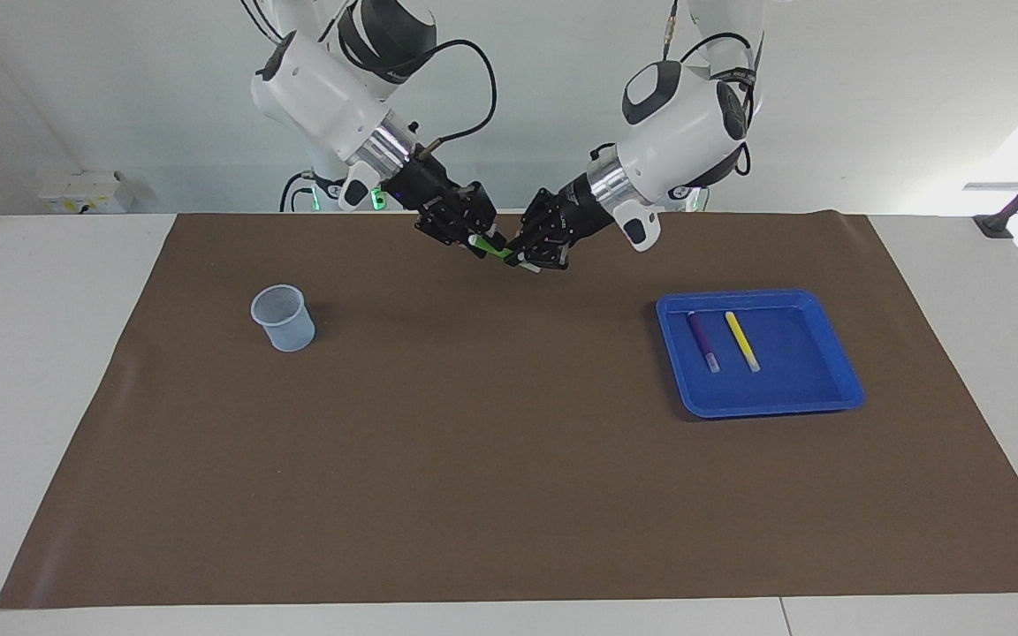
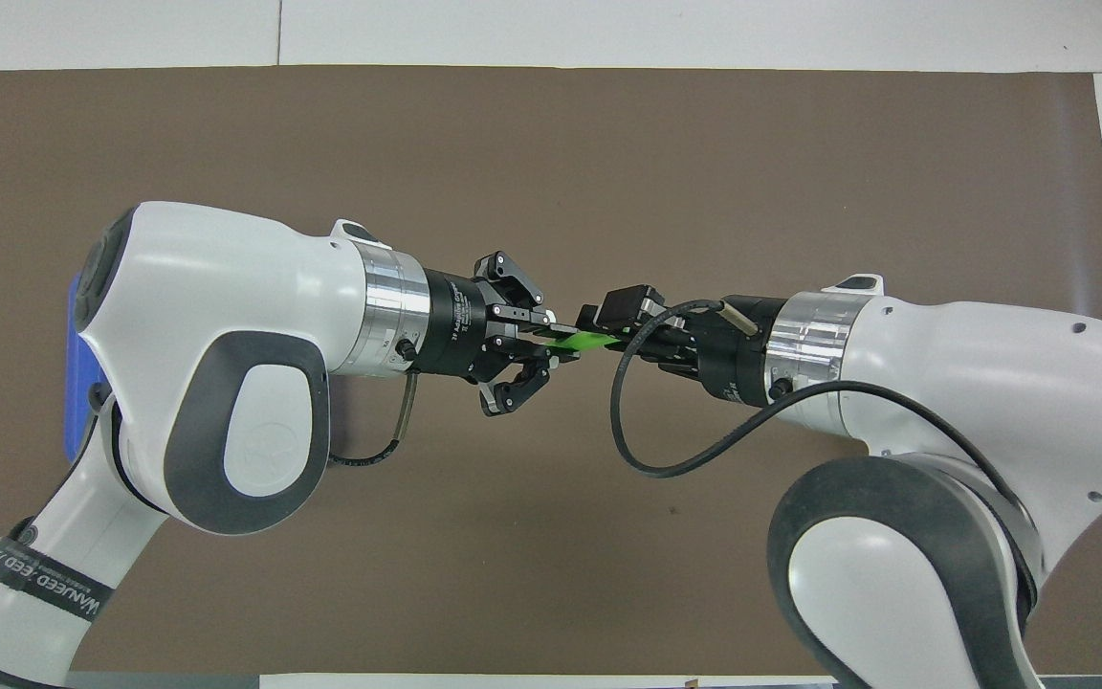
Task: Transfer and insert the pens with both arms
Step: 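Grasp the green pen tip with the right gripper, then open the left gripper while the right gripper inserts the pen into the cup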
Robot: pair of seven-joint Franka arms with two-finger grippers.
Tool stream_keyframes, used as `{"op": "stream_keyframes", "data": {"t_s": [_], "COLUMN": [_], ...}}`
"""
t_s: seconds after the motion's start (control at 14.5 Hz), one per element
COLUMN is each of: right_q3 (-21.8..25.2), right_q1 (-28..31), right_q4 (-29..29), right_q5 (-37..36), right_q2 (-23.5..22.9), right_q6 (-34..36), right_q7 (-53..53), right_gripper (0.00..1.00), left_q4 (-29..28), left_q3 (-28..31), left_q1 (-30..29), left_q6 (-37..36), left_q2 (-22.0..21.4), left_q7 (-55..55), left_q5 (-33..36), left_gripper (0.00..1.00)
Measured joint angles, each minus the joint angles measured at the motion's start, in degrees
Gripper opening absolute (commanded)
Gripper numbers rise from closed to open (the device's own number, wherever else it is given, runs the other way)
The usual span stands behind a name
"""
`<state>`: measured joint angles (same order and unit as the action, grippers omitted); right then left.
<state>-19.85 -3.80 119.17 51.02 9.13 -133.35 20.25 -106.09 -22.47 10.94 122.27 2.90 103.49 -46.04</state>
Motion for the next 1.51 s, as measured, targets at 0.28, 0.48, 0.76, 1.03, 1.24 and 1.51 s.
{"op": "stream_keyframes", "data": {"t_s": [0.28,0.48,0.76,1.03,1.24,1.51], "right_q3": [0.1,0.0,0.0,0.1,0.1,0.2], "right_q1": [0.3,0.2,0.1,0.2,0.2,0.4], "right_q4": [0.0,0.0,-0.1,0.1,0.1,0.1], "right_q5": [0.0,0.0,0.0,0.1,0.1,0.0], "right_q2": [0.0,0.0,0.0,-0.1,-0.1,-0.1], "right_q6": [0.0,0.0,0.0,0.1,0.2,0.6], "right_q7": [0.0,0.0,0.0,0.0,0.0,0.0], "right_gripper": [0.41,0.41,0.10,0.00,0.00,0.00], "left_q4": [0.0,0.0,0.0,-0.1,-0.1,-0.1], "left_q3": [0.0,0.0,0.0,0.1,0.1,0.0], "left_q1": [0.0,0.0,0.0,0.0,0.0,0.0], "left_q6": [0.1,0.2,0.2,0.5,0.6,0.7], "left_q2": [0.0,0.0,0.0,-0.2,-0.2,-0.5], "left_q7": [0.0,0.0,0.0,0.0,0.0,0.0], "left_q5": [-0.2,-0.3,-0.4,-0.4,-0.4,-0.4], "left_gripper": [0.00,0.00,0.00,0.00,0.99,1.00]}}
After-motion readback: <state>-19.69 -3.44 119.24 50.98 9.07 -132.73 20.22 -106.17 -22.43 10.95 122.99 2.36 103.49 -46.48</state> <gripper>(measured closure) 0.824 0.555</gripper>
